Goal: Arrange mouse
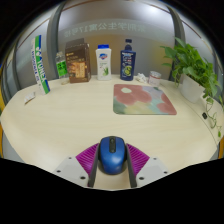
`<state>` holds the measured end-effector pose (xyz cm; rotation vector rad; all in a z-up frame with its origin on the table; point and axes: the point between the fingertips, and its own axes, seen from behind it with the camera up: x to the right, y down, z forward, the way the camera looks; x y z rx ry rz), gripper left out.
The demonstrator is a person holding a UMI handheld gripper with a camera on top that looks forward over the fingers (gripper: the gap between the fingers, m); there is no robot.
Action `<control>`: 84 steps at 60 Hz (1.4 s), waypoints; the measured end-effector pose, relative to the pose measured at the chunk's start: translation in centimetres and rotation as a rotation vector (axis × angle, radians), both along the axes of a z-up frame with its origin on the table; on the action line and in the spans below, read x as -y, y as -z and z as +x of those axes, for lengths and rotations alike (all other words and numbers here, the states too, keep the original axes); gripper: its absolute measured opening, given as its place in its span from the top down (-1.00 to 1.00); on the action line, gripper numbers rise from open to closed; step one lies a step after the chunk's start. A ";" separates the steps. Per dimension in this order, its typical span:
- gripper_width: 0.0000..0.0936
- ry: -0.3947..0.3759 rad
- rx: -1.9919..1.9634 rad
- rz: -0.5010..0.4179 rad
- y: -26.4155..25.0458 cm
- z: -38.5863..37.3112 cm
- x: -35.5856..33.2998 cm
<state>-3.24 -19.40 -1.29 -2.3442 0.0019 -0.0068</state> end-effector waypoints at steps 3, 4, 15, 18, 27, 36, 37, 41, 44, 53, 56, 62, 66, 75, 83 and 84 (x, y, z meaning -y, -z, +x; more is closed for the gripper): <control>0.03 0.000 -0.010 0.005 0.0 0.2 0.0; 0.05 -0.002 -0.011 0.008 0.0 0.2 -0.1; 0.21 -0.039 -0.009 -0.027 -0.5 -0.2 -0.2; 0.20 -0.061 -0.019 -0.007 -2.3 -0.5 -0.9; 0.20 -0.112 -0.056 0.163 -12.5 -0.3 -6.1; 0.20 -0.072 -0.070 0.301 -19.5 4.1 -14.3; 0.20 -0.061 -0.065 0.309 -19.6 4.8 -15.2; 0.20 -0.029 -0.035 0.303 -18.2 7.7 -18.6; 0.21 -0.001 -0.017 0.268 -15.8 9.6 -20.8; 0.21 0.028 0.027 0.094 -5.1 13.3 -23.7; 0.20 0.037 0.022 0.053 -2.7 13.9 -24.0; 0.04 0.037 0.023 0.011 -0.3 14.5 -24.0; -0.14 0.023 0.013 0.028 -0.9 14.4 -24.2; -0.84 0.010 0.025 0.038 -4.3 13.9 -22.4; -0.84 0.017 0.060 0.067 -9.2 13.0 -18.3; -0.85 0.020 0.058 0.070 -9.9 12.7 -17.6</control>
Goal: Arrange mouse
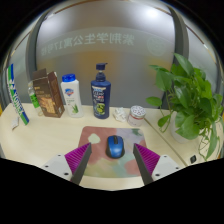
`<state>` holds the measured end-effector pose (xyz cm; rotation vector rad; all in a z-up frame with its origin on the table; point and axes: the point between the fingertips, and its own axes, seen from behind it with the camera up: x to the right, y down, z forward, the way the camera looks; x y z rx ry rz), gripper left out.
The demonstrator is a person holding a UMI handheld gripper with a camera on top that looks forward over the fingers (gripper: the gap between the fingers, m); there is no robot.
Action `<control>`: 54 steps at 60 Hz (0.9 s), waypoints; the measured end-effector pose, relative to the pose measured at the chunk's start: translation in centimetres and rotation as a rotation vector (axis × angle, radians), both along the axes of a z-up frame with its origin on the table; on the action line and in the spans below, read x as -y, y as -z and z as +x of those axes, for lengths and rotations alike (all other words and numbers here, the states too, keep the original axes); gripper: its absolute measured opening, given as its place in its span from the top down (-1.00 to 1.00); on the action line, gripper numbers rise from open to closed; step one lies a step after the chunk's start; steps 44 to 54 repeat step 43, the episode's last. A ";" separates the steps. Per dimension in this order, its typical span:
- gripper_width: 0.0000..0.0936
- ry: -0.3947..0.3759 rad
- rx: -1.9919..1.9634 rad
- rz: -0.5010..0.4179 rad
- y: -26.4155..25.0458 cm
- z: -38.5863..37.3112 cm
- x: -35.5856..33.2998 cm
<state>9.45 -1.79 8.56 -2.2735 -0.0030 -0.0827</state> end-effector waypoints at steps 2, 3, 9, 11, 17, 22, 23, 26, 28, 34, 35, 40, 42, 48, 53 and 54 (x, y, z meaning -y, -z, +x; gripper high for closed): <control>-0.84 0.003 -0.007 0.003 -1.2 -0.6 1.5; -0.84 0.004 -0.008 0.003 -1.7 -0.9 2.2; -0.83 0.018 -0.001 0.015 -4.6 -2.4 6.9; -0.83 0.022 0.001 0.024 -5.6 -3.0 8.5; -0.83 0.021 0.018 0.034 -7.7 -4.6 13.3; -0.82 0.024 0.037 0.046 -8.7 -5.6 17.1; -0.82 0.024 0.041 0.048 -8.9 -5.8 17.8; -0.83 0.027 0.049 0.052 -9.3 -6.1 19.7; -0.82 0.026 0.055 0.049 -9.6 -6.3 20.9; -0.82 0.037 0.062 0.058 -10.7 -6.8 23.7; -0.83 0.037 0.064 0.059 -10.8 -6.9 24.1; -0.83 0.036 0.075 0.075 -11.7 -7.4 25.2; -0.83 0.036 0.078 0.076 -11.9 -7.5 25.7; -0.82 0.038 0.079 0.076 -12.0 -7.6 25.9; -0.82 0.038 0.079 0.076 -12.0 -7.6 25.9; -0.82 0.038 0.079 0.076 -12.0 -7.6 25.9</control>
